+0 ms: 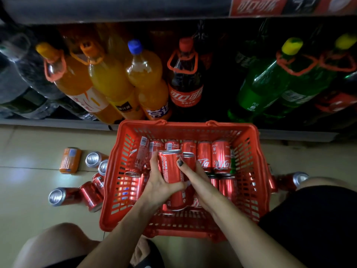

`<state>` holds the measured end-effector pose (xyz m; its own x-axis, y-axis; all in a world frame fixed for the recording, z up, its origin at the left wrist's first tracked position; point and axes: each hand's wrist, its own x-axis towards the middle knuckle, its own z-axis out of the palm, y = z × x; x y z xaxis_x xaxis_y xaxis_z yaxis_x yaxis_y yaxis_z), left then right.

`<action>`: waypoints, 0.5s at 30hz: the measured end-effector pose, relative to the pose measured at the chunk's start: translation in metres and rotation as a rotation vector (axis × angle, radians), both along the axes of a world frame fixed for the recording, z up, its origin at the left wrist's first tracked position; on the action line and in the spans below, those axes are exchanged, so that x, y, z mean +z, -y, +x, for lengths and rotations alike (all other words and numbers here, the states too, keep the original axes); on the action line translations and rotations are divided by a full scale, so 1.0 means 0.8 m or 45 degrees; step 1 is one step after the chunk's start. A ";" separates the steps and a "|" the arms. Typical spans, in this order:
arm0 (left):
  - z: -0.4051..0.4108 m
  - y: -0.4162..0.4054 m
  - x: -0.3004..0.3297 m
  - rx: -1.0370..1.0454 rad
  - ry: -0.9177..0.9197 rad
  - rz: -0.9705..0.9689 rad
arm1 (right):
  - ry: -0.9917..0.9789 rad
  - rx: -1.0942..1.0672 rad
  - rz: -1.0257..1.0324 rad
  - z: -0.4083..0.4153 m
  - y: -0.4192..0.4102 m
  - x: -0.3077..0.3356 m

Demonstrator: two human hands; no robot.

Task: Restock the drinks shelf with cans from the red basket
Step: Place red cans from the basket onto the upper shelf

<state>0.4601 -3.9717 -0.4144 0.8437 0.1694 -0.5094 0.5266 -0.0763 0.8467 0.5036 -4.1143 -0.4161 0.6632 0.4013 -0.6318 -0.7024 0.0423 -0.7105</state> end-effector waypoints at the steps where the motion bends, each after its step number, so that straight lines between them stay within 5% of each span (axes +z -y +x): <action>1: 0.003 0.003 0.018 -0.024 0.039 0.002 | 0.042 -0.001 -0.020 0.005 0.002 0.019; 8: 0.031 0.011 0.237 -0.069 0.269 0.032 | 0.251 -0.025 -0.007 0.040 0.016 0.229; 15: 0.076 0.023 0.568 -0.144 0.532 0.014 | 0.496 -0.103 0.026 0.077 0.038 0.570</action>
